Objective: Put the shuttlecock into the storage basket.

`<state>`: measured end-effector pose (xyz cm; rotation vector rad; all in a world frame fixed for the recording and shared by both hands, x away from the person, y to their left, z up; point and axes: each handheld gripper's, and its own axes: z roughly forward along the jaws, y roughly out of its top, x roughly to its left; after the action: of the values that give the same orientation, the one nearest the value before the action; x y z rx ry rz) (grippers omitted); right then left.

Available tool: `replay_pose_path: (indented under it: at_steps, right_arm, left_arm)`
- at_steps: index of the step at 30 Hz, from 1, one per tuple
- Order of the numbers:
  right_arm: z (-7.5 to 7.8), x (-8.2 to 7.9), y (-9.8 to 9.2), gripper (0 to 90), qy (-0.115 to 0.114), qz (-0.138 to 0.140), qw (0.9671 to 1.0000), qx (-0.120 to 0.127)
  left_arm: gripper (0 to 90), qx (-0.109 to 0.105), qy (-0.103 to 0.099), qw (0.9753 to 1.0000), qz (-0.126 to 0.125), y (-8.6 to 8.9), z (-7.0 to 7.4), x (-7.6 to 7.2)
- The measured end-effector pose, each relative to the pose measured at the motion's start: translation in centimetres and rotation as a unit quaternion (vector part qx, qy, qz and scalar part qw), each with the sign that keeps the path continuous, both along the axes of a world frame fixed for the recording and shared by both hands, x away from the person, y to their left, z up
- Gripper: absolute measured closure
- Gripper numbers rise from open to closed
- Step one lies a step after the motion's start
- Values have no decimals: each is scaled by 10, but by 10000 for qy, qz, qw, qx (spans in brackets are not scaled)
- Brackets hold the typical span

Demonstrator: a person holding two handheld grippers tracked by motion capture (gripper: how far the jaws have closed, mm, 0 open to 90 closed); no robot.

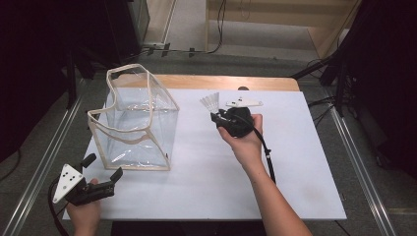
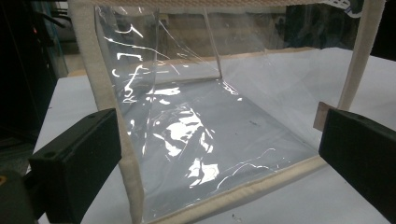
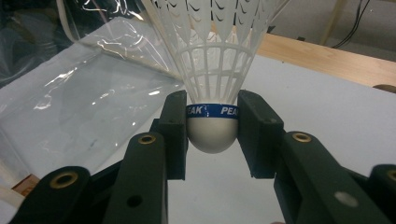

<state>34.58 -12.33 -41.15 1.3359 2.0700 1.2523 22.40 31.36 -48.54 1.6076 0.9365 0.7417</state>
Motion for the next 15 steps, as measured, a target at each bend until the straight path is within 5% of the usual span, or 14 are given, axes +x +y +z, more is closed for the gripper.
replay_pose_path:
  at_steps: [15]
  right_arm:
    - [15, -7, 17, 632, -201, 228, 9995, 40]
  left_arm:
    - [0, -32, 6, 10000, -19, 2, 0, 0]
